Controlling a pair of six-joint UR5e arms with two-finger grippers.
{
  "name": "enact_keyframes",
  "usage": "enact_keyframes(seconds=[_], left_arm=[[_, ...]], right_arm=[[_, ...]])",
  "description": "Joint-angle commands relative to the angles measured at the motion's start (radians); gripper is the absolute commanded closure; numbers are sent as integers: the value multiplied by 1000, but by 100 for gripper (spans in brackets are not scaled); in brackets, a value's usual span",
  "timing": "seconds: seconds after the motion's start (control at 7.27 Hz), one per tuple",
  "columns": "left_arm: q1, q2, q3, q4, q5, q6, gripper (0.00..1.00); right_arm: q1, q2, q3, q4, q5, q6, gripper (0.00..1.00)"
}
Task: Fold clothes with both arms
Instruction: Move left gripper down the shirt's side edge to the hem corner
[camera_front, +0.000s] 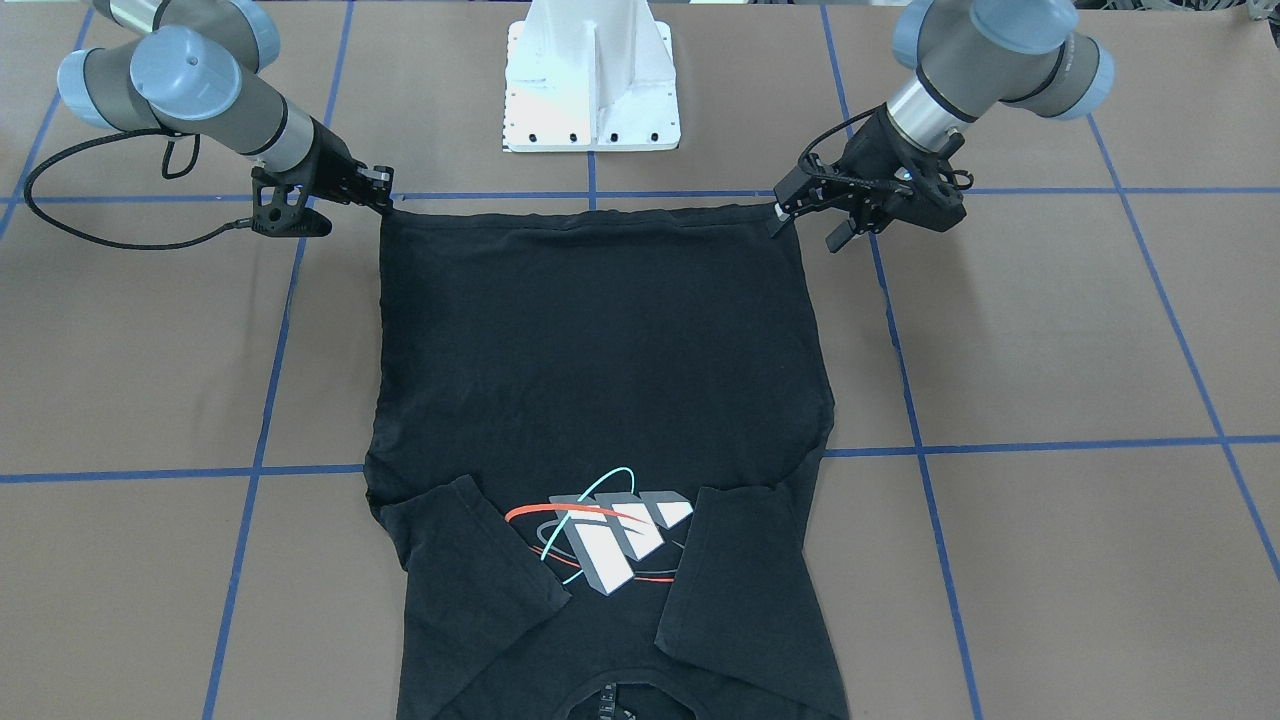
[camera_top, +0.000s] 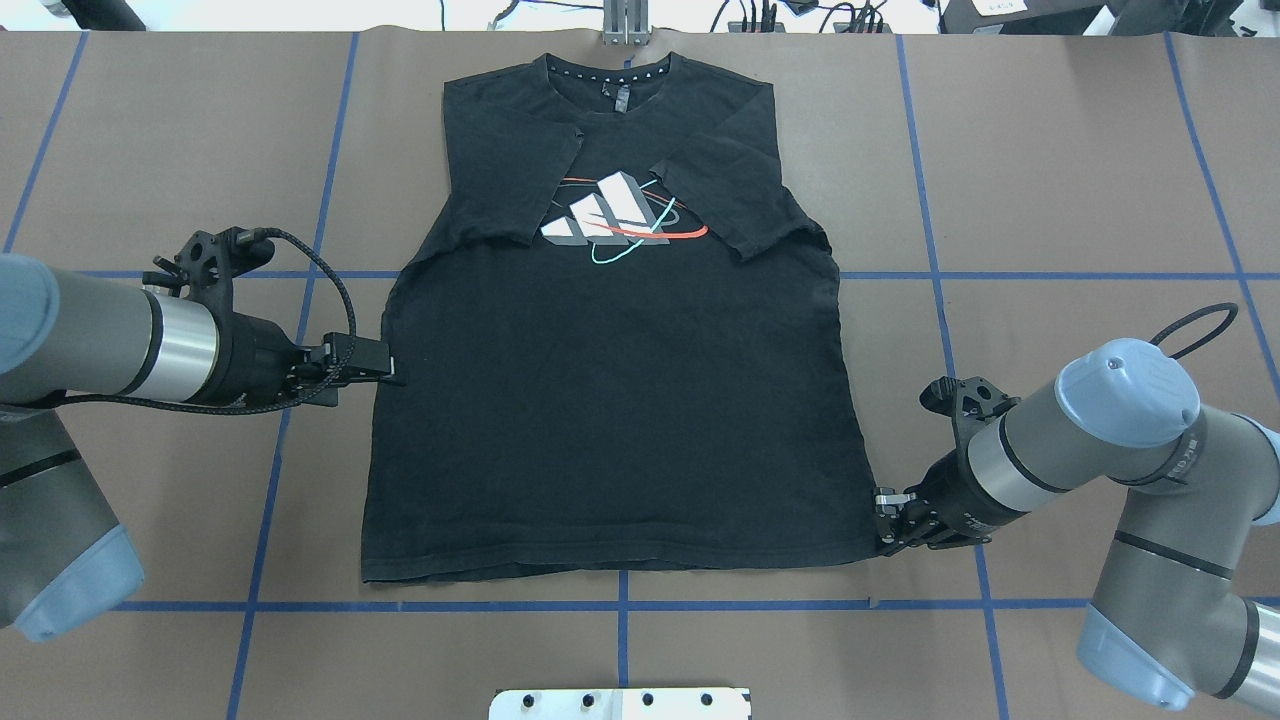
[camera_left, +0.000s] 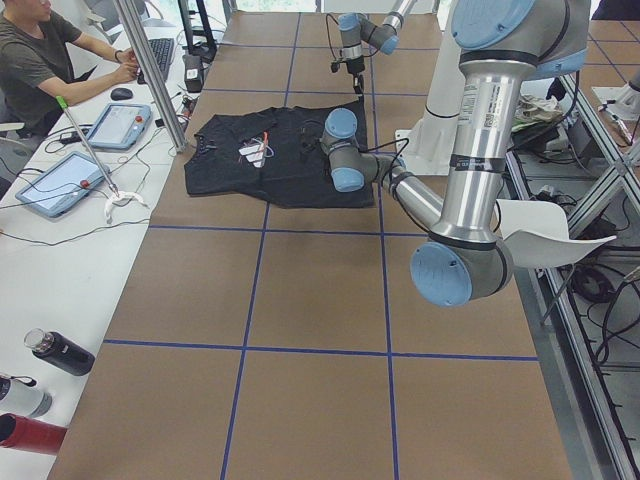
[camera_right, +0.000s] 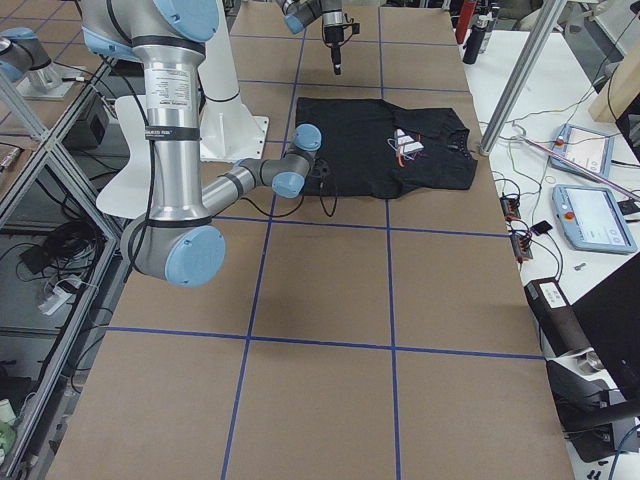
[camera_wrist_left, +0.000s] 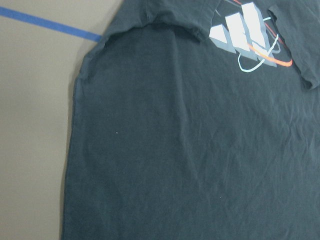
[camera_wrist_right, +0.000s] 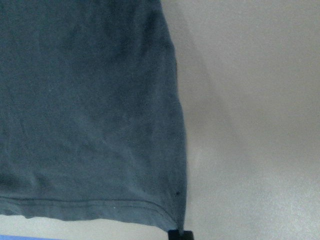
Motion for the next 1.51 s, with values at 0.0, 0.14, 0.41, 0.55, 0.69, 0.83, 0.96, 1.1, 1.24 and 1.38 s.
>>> enact_keyframes(seconds=[0.0, 0.14, 0.41, 0.55, 0.69, 0.83, 0.96, 1.1, 1.24, 1.38], left_arm=[[116, 20, 1, -8, 87, -97, 0], [182, 21, 1, -7, 136, -148, 0], [228, 51, 5, 1, 175, -176, 0], [230, 66, 5, 2, 177, -176, 0], [237, 77, 7, 2, 177, -176, 0], [257, 81, 8, 6, 202, -176, 0], [266, 78, 7, 25, 210, -176, 0], [279, 74, 8, 57, 212, -176, 0], [279, 75, 10, 61, 212, -176, 0], [285, 77, 10, 62, 212, -176, 0]], right_arm=[[2, 6, 11, 2, 0, -1, 100], [2, 6, 11, 2, -3, -1, 100], [13, 9, 11, 2, -3, -1, 100], [14, 10, 11, 2, -3, -1, 100], [19, 12, 11, 2, -1, -1, 100], [22, 12, 14, 2, -1, -1, 100], [24, 10, 15, 2, 0, -1, 100], [24, 10, 17, 2, 0, -1, 100], [25, 12, 17, 2, 0, -1, 100], [27, 12, 17, 2, 0, -1, 100]])
